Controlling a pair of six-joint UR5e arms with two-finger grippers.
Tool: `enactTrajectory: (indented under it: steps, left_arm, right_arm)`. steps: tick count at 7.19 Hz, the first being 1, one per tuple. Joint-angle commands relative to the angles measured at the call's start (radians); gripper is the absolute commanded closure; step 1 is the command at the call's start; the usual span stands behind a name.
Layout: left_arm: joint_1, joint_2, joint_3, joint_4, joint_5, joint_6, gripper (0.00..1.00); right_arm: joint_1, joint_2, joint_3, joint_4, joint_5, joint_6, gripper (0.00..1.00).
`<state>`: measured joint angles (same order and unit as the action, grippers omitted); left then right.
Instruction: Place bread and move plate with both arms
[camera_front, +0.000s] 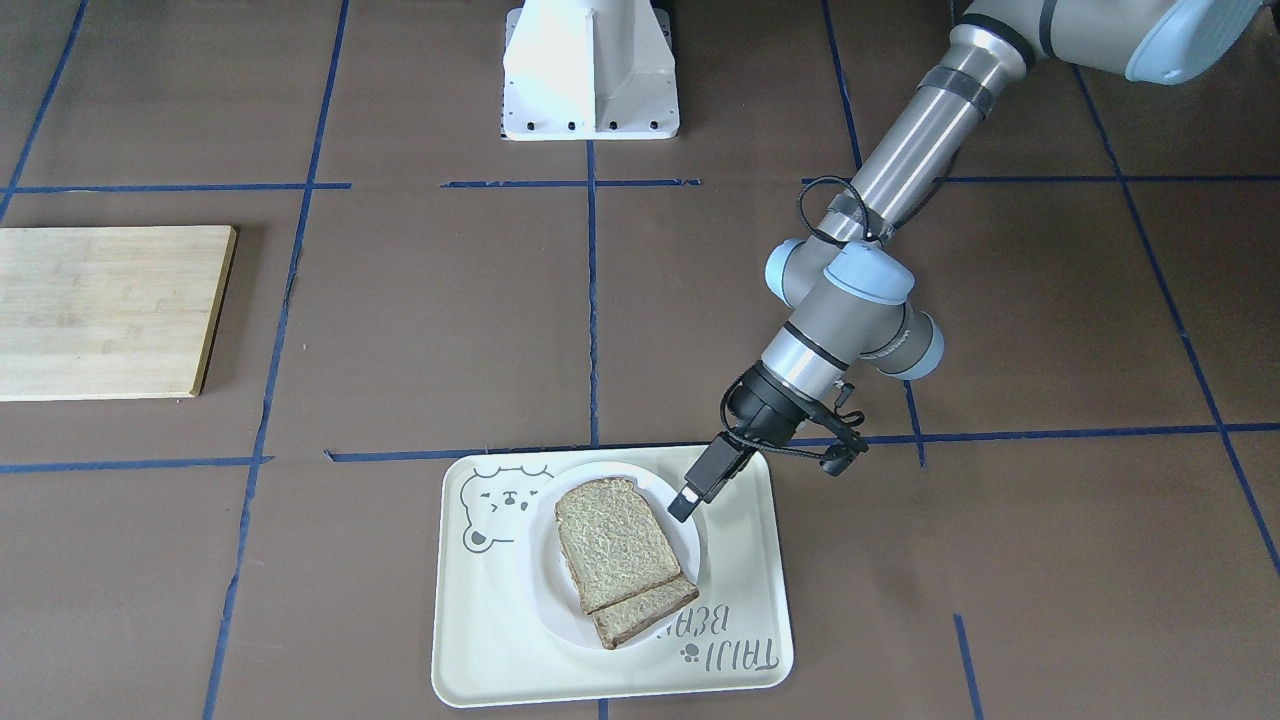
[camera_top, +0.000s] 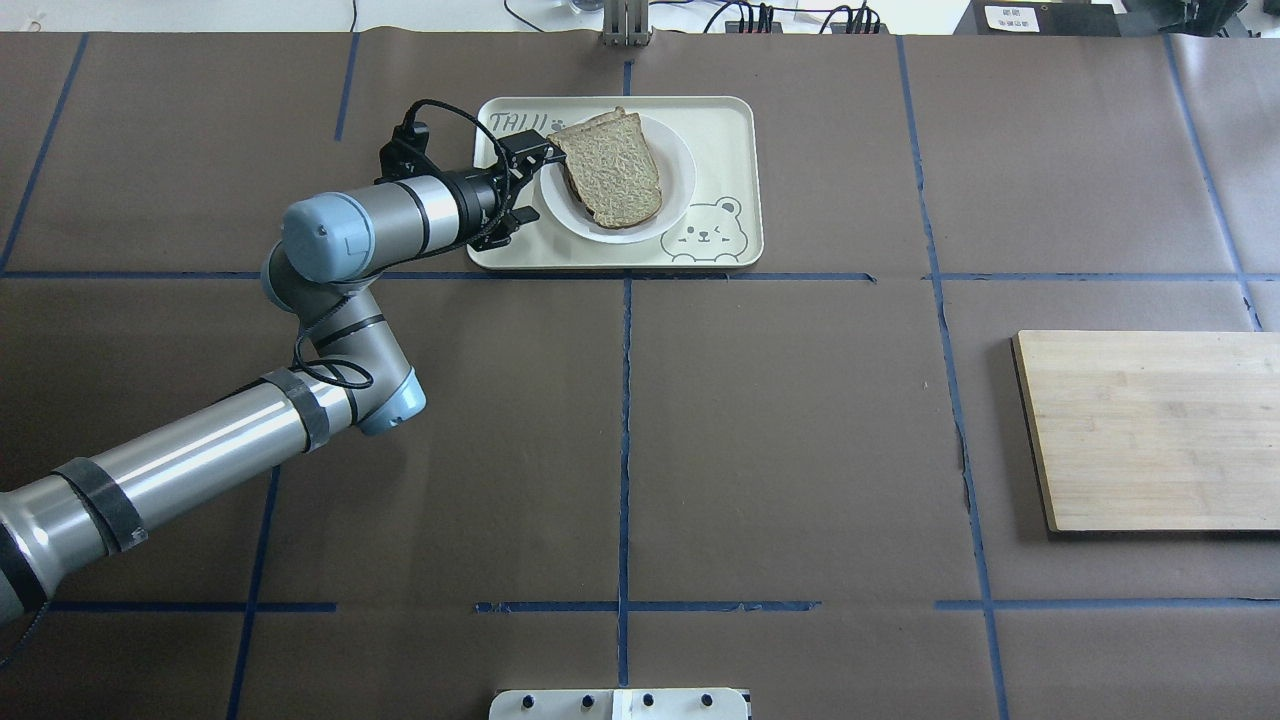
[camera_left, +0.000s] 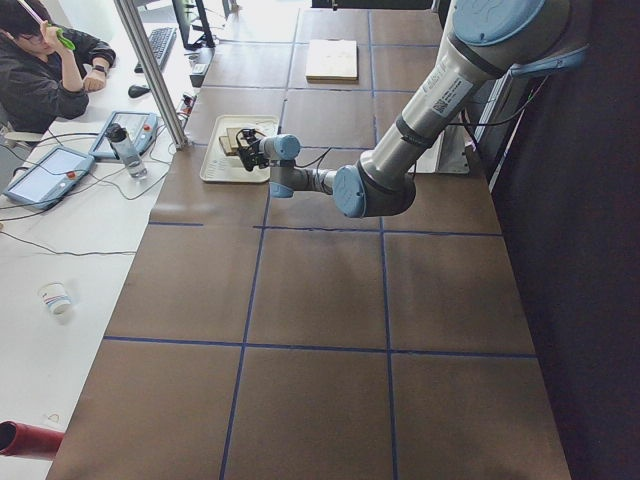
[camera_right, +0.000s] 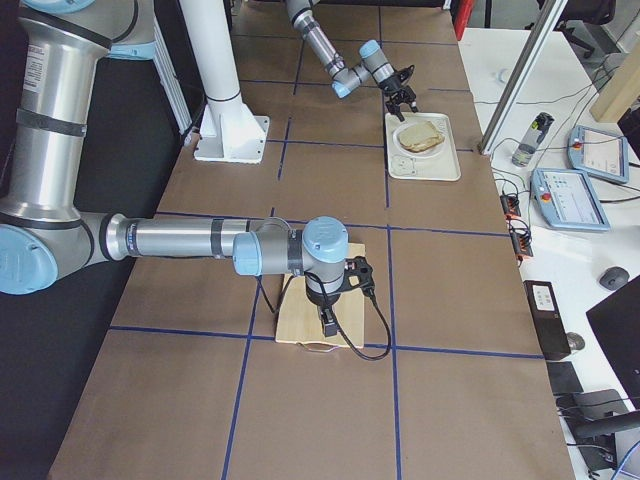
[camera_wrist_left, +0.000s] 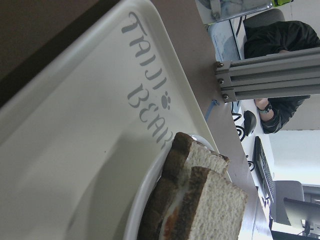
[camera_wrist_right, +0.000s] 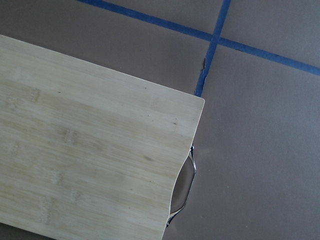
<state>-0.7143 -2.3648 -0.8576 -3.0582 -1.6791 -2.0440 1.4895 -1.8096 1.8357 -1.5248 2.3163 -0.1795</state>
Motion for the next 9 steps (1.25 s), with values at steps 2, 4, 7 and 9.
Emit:
enactTrajectory:
  steps: [2, 4, 7, 9]
  left_arm:
    - [-0.121, 0.152, -0.377, 0.441, -0.310, 0.253, 0.00]
    - [-0.181, 0.215, -0.597, 0.803, -0.384, 0.513, 0.00]
    - [-0.210, 0.289, -0.849, 1.320, -0.380, 1.079, 0.00]
    - [-0.249, 0.346, -0.961, 1.543, -0.372, 1.372, 0.00]
  right_arm:
    - [0.000, 0.001, 0.000, 0.000, 0.000, 0.002, 0.00]
    - [0.000, 0.001, 0.000, 0.000, 0.000, 0.000, 0.00]
    - [0.000, 0.001, 0.000, 0.000, 0.000, 0.000, 0.00]
    - [0.000, 0.001, 0.000, 0.000, 0.000, 0.000, 0.00]
